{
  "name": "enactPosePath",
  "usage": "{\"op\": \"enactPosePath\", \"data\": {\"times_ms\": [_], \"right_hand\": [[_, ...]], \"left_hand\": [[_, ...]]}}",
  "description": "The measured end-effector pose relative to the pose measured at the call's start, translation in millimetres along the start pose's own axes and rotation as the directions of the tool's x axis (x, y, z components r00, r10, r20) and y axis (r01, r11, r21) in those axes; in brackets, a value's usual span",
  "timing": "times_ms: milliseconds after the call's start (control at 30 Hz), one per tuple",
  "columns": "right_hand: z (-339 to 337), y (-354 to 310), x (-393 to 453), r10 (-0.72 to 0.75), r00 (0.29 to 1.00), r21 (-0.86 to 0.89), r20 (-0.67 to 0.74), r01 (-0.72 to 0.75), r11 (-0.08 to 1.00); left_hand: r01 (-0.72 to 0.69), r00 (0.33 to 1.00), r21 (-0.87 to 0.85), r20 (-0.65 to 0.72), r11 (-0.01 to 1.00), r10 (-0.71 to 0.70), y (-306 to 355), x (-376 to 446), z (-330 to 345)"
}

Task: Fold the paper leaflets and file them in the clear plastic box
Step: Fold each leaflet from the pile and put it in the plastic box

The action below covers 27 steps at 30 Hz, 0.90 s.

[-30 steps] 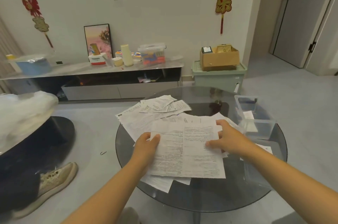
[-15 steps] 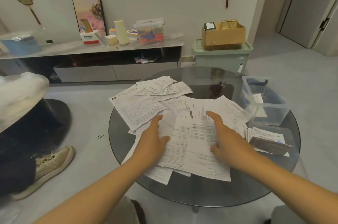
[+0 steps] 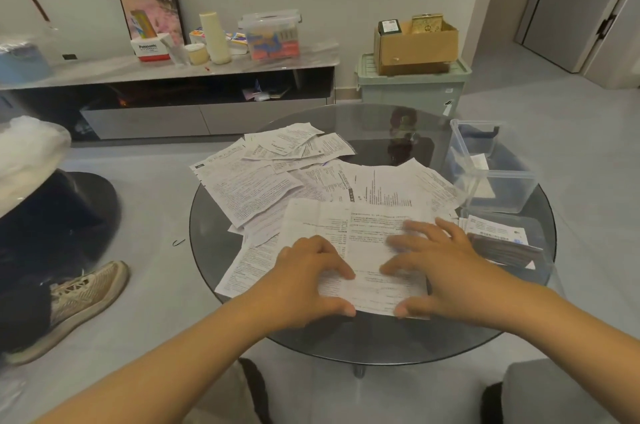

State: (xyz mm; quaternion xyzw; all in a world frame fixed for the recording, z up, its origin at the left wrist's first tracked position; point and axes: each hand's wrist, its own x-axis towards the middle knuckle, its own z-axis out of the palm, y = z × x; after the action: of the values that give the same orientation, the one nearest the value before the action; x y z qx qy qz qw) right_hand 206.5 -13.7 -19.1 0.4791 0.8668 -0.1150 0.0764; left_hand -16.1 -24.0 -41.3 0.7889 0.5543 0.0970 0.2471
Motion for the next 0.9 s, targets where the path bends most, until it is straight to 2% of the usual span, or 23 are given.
{"op": "enactPosePath", "data": {"times_ms": [67,133,367,600,733,900], "right_hand": [[1,1,-4,-0.024,0.998,0.057,0.065,0.02,0.998],[2,1,-8,-0.041,0.997,0.08,0.067,0.035,0.996],[2,5,-7,-0.087,0.99,0.128,-0.113,0.102,0.986],[-1,-1,-4,-0.095,0.959,0.192,-0.265,0.149,0.97],[-9,-1,-4,-0.035,0.97,0.277,-0.24,0.103,0.955],[-18,8,-2,0.061,0.986,0.307,-0.157,-0.01,0.952]], "left_hand": [[-0.013,0.999,-0.008,0.029,1.0,0.013,0,0,1],[-0.016,0.999,-0.026,0.036,1.0,0.017,-1,1,0],[-0.036,0.996,-0.048,0.084,0.998,0.04,9,0,-4],[-0.085,0.996,-0.07,-0.007,0.994,0.085,24,-3,8],[0.008,0.997,-0.141,-0.076,0.99,-0.019,22,-4,4],[0.089,0.991,-0.337,-0.068,0.937,-0.119,13,-9,-8]]}}
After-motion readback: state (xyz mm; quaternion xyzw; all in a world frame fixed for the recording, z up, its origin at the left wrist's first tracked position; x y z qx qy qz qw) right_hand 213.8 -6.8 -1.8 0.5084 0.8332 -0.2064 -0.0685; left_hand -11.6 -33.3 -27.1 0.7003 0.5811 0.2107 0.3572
